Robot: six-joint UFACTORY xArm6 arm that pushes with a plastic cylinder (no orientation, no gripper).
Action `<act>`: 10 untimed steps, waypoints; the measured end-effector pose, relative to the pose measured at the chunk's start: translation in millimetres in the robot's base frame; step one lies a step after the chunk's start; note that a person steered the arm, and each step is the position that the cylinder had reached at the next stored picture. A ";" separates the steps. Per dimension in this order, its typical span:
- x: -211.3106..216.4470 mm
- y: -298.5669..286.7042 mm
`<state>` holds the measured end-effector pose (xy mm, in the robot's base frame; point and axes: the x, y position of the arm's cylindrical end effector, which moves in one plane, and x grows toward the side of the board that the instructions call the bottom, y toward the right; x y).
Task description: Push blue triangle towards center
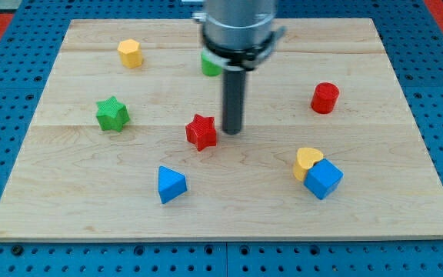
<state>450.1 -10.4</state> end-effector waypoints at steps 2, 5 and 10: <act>43.3 -39.9; 67.0 -121.9; 114.3 -53.1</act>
<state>564.4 -63.5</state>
